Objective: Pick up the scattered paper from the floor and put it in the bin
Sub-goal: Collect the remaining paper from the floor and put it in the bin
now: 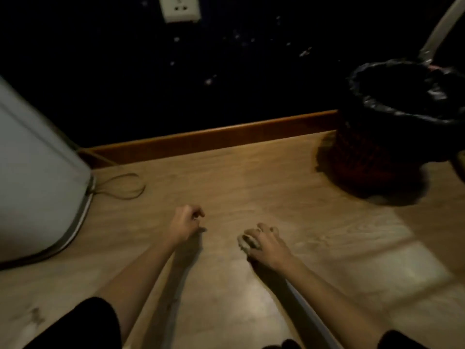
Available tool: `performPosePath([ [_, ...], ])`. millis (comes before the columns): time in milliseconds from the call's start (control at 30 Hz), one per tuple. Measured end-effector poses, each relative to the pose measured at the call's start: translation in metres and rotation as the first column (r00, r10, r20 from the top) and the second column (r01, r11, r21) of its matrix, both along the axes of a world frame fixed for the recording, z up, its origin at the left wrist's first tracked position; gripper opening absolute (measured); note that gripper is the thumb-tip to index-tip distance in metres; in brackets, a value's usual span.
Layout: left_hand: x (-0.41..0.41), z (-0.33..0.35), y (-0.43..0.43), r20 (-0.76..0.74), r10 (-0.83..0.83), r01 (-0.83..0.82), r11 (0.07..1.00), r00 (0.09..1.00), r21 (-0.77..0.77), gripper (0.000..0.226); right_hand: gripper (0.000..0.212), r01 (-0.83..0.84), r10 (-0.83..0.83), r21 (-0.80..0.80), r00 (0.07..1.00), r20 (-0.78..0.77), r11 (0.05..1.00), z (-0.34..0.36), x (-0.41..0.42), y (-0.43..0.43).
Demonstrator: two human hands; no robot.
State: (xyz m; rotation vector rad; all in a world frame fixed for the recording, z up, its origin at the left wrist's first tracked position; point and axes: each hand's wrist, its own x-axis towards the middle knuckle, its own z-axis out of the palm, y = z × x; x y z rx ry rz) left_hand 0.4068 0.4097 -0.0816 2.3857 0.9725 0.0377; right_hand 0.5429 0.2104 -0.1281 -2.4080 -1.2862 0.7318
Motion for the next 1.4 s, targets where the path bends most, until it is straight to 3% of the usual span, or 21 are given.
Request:
performPosePath([
  [100, -0.08, -0.026, 0.01, -0.066, 0.101, -0.102, 0.995, 0.993, -0.021, 0.024, 0.054, 0.072, -0.061, -0.073, 0.986, 0.153, 0.995, -0.02, -0.047, -0.002],
  [200, -0.149, -0.053, 0.014, -0.114, 0.219, -0.216, 0.976, 0.969, 0.043, 0.027, 0.052, 0.074, -0.074, 0.012, 0.959, 0.275, 0.997, -0.028, -0.076, 0.005],
  [333, -0.223, -0.064, 0.015, -0.237, 0.285, -0.269, 0.958, 0.929, 0.098, 0.051, 0.033, -0.059, 0.033, 0.094, 0.965, 0.259, 0.994, -0.032, -0.112, 0.028],
  [500, -0.293, -0.056, 0.016, -0.293, 0.407, -0.394, 0.913, 0.865, 0.106, 0.067, 0.018, -0.314, 0.303, 0.231, 0.949, 0.084, 0.921, -0.031, -0.18, 0.084],
  [567, -0.31, -0.055, 0.012, -0.317, 0.386, -0.382, 0.921, 0.866, 0.078, 0.07, 0.017, -0.339, 0.345, 0.279, 0.938, 0.028, 0.899, -0.024, -0.208, 0.106],
  [700, -0.32, -0.061, -0.006, -0.314, 0.295, -0.301, 0.953, 0.902, 0.032, 0.074, 0.015, -0.261, 0.263, 0.281, 0.964, 0.033, 0.923, -0.025, -0.22, 0.107],
  [833, -0.303, -0.075, -0.012, -0.241, 0.204, -0.178, 0.976, 0.949, 0.124, 0.079, 0.027, -0.27, 0.195, 0.249, 0.938, 0.288, 0.93, -0.043, -0.221, 0.052],
  [967, -0.284, -0.088, -0.012, -0.211, 0.155, -0.119, 0.977, 0.965, 0.175, 0.064, 0.042, -0.326, 0.231, 0.251, 0.911, 0.343, 0.912, -0.065, -0.255, 0.019],
  [1033, -0.285, -0.092, -0.012, -0.167, 0.146, -0.106, 0.968, 0.975, 0.229, 0.04, 0.033, -0.296, 0.233, 0.262, 0.941, 0.245, 0.919, -0.067, -0.26, 0.021],
  [1133, -0.299, -0.074, -0.015, -0.276, 0.181, -0.136, 0.975, 0.944, 0.174, 0.015, 0.015, -0.289, 0.249, 0.291, 0.954, 0.165, 0.912, -0.057, -0.261, 0.039],
  [1200, -0.318, -0.054, -0.012, -0.324, 0.17, -0.131, 0.982, 0.931, 0.138, 0.012, 0.01, -0.315, 0.292, 0.328, 0.949, 0.117, 0.891, -0.047, -0.268, 0.059],
  [1333, -0.365, -0.015, 0.002, -0.258, 0.192, -0.146, 0.971, 0.947, 0.188, 0.016, 0.014, -0.298, 0.342, 0.383, 0.938, -0.052, 0.874, -0.024, -0.31, 0.089],
  [1400, -0.385, 0.007, 0.004, -0.221, 0.197, -0.155, 0.968, 0.955, 0.197, 0.017, 0.015, -0.406, 0.456, 0.396, 0.889, -0.039, 0.824, -0.02, -0.334, 0.087],
])
